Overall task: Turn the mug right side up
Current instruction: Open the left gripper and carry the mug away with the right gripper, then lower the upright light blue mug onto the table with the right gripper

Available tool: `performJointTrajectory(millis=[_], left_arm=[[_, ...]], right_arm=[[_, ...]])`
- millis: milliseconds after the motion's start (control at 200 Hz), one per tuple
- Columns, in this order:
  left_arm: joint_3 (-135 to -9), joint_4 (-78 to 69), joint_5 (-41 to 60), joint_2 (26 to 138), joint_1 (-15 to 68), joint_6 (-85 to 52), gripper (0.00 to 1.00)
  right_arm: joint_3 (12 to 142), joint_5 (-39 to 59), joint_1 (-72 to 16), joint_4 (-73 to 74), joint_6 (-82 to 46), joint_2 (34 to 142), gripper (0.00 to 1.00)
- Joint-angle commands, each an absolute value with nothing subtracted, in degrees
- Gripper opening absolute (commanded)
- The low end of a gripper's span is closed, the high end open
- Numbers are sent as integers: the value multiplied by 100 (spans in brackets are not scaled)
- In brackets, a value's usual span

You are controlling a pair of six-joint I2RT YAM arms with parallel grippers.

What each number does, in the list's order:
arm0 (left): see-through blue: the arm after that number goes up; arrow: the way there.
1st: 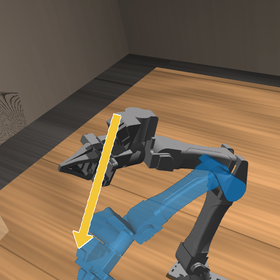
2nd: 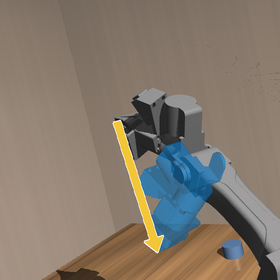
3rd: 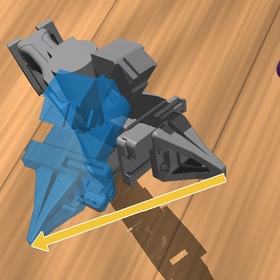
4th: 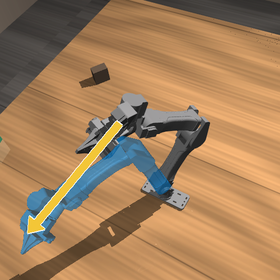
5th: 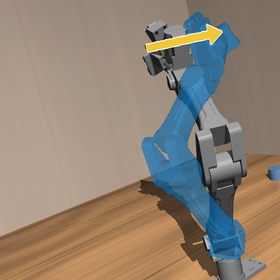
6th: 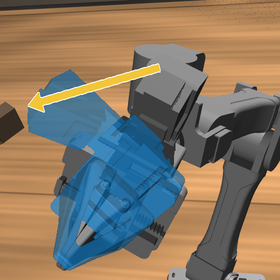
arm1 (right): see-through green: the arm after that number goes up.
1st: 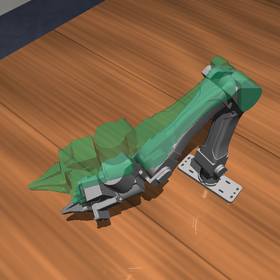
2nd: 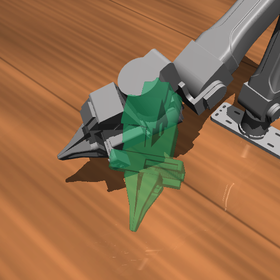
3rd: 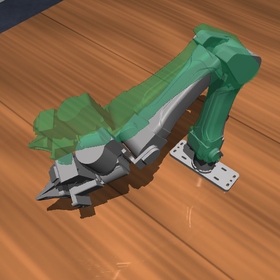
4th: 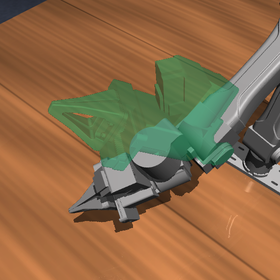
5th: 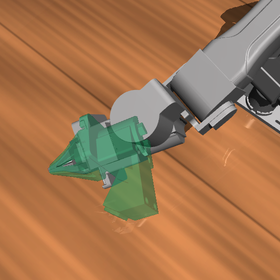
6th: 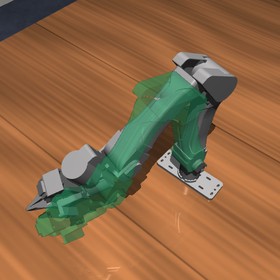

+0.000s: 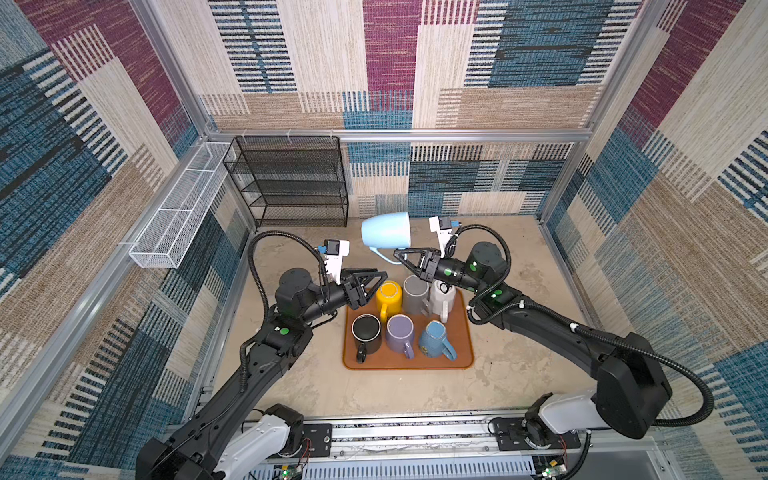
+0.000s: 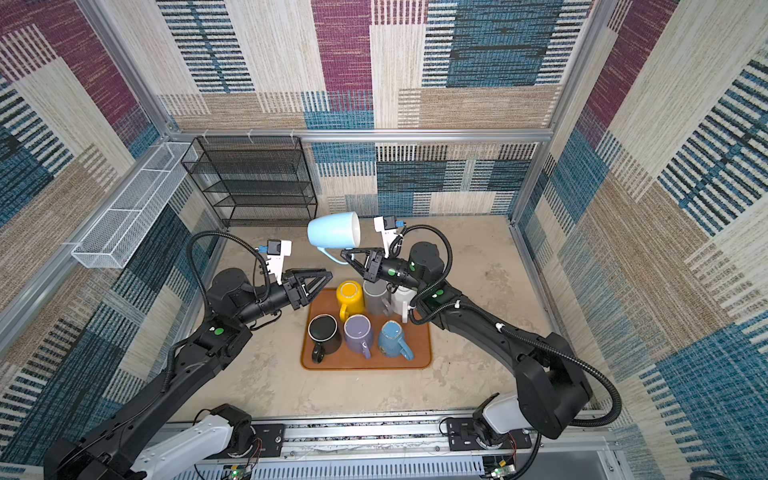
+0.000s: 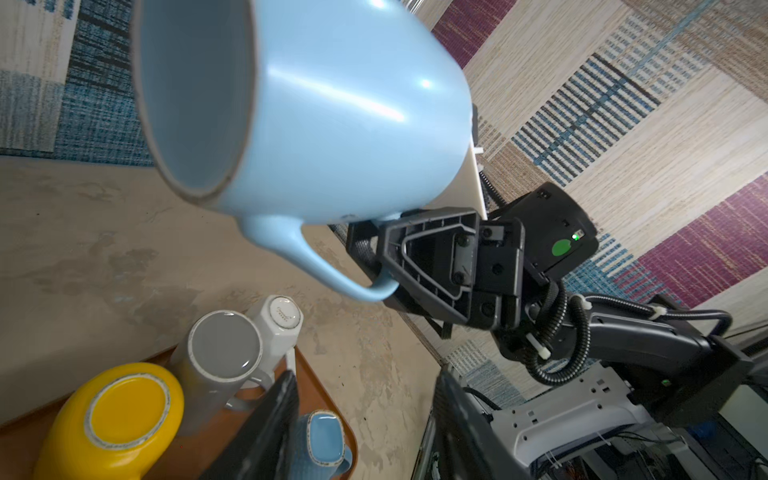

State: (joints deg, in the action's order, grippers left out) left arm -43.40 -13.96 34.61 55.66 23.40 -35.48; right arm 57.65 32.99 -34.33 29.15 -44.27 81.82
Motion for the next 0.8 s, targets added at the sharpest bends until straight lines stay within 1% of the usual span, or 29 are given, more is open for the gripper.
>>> performJointTrajectory(millis=[0, 105, 235, 356, 556, 796], left_arm=[[-4375, -622, 2882, 5435, 2354, -3063, 54], [-4411, -120, 2443, 5409, 2355, -2891, 56], [-4500, 245, 2181, 5493, 2355, -2817, 56], [-4752, 874, 1670, 5754, 2354, -2767, 56], [-4792, 927, 1666, 5911, 2364, -2769, 56], [-4711, 932, 1574, 5833, 2373, -2725, 56]], right_arm=[[6146, 3449, -3198, 2145, -3773, 8312, 0], [6504, 3451, -2860, 1323, -3227, 8429, 0], [6794, 3209, -2437, 504, -2706, 8467, 0], [7031, 2956, -2068, -125, -2335, 8579, 0], [7391, 2348, -1622, -872, -1855, 8920, 0], [7919, 1668, -1255, -1447, -1444, 9616, 0]])
